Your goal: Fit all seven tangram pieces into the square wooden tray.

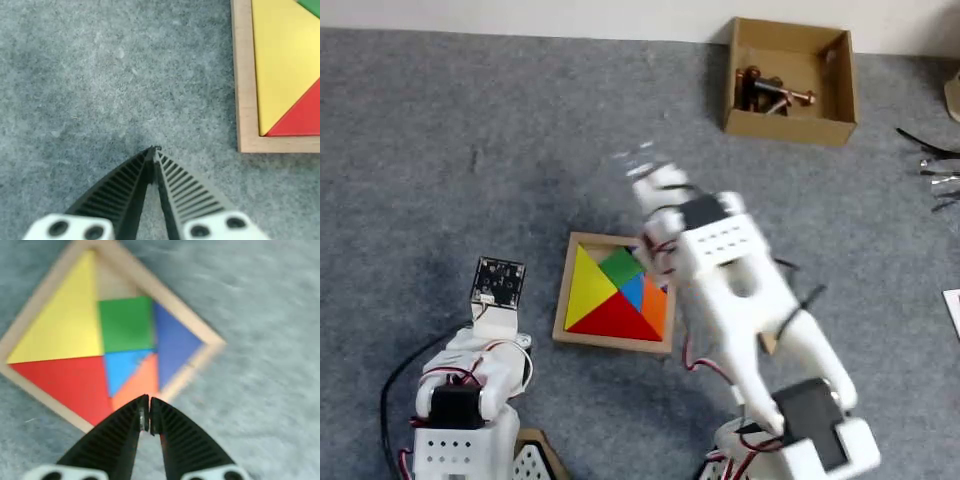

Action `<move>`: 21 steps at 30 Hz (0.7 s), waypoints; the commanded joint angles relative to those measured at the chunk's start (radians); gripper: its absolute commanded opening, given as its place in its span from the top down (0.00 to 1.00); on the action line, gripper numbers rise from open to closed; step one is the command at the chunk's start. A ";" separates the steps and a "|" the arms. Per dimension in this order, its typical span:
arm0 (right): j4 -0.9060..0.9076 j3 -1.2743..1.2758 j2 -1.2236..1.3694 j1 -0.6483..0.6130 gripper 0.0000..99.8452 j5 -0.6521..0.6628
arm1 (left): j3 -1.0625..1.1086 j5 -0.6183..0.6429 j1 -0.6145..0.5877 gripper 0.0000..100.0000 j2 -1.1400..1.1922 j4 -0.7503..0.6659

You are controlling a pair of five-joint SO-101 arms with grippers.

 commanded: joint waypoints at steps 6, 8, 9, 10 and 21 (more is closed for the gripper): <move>0.114 -0.021 -0.214 0.332 0.99 0.008 | 0.019 -0.005 -0.008 0.99 -0.005 0.005; 0.134 -0.001 -0.245 0.377 0.99 0.060 | 0.019 -0.005 -0.008 0.99 -0.005 0.005; 0.143 0.016 -0.263 0.395 0.99 0.089 | 0.019 -0.005 -0.008 0.99 -0.005 0.005; 0.151 0.033 -0.278 0.417 0.99 0.112 | 0.019 -0.005 -0.008 0.99 -0.005 0.005; 0.062 0.306 -0.478 0.707 0.99 0.307 | 0.019 -0.005 -0.008 0.99 -0.005 0.005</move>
